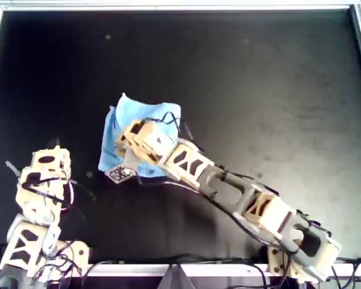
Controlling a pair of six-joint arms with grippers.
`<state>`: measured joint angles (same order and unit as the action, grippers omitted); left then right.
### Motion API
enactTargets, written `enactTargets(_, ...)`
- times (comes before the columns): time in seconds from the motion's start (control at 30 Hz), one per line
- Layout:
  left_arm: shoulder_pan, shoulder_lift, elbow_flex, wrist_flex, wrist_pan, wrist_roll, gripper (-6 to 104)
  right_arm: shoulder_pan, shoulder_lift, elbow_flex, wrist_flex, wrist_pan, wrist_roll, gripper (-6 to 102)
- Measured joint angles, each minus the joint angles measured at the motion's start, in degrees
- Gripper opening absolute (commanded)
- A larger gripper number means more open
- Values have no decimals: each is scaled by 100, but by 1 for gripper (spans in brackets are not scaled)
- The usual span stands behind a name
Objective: Fold a cloth
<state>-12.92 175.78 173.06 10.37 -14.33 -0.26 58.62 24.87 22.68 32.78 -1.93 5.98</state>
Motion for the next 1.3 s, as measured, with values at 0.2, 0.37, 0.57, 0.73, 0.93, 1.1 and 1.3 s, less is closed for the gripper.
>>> enactTargets(0.2, 0, 0, 0, 0, 0, 0, 54, 0, -255, 0, 0, 9, -9, 56)
enactTargets(0.37, 0, 0, 0, 0, 0, 0, 54, 0, -255, -9, 0, 9, -18, 61)
enactTargets(0.57, 0, 0, 0, 0, 0, 0, 54, 0, -193, -9, 0, 9, 0, 61)
enactTargets(0.73, 0, 0, 0, 0, 0, 0, 54, 158, 211, -9, 0, 9, -9, 61)
enactTargets(0.93, 0, 0, 0, 0, 0, 0, 54, 563, 580, -18, 0, 0, -18, 61)
enactTargets(1.1, 0, 0, 0, 0, 0, 0, 54, 510, 598, -9, 369, 9, -18, 41)
enactTargets(1.3, 0, 0, 0, 0, 0, 0, 54, -264, 1090, 0, 1714, 70, -26, 7)
